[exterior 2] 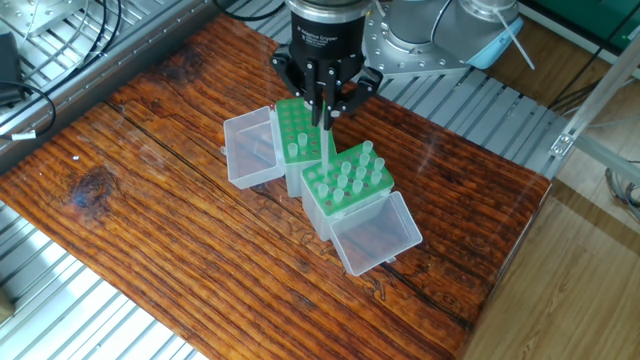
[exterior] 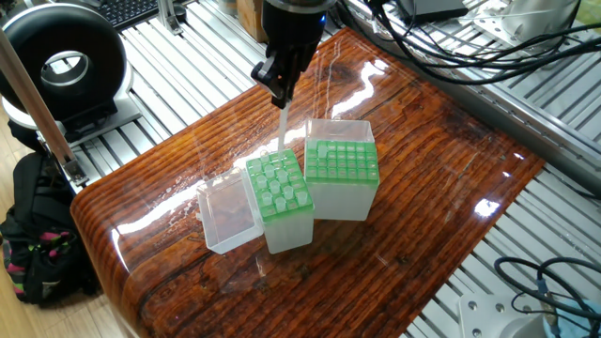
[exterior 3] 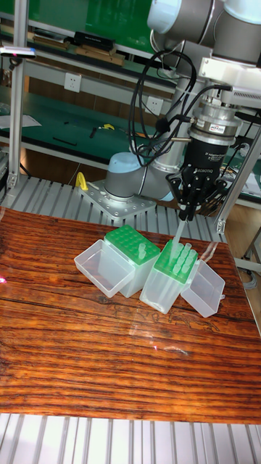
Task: Transfer all large pipette tips from one holder to another
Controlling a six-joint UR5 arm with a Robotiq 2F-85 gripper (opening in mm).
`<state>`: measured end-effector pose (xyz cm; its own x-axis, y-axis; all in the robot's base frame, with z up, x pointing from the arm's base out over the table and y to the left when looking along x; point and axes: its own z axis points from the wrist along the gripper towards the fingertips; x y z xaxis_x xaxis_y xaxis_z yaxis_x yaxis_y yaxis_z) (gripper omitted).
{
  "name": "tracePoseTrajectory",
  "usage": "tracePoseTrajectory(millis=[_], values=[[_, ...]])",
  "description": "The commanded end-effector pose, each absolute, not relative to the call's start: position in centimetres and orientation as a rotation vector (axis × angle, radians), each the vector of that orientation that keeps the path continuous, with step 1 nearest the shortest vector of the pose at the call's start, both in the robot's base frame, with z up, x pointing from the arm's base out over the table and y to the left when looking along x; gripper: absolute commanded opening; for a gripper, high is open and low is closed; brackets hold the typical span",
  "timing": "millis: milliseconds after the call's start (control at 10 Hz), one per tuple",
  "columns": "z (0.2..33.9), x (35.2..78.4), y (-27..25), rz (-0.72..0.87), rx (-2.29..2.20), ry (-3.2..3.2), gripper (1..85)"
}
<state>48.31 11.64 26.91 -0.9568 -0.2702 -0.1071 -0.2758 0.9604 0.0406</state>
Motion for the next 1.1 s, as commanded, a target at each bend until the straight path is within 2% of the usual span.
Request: tracePoseTrajectory(millis=[0, 400, 1000], values=[[26.83, 48.07, 11.92, 0.099, -0.445, 3.017, 16.3], [26.72, 48.18, 12.13, 0.112, -0.453, 3.014, 20.7], [26.58, 47.95, 12.14, 0.103, -0.437, 3.026, 20.7]])
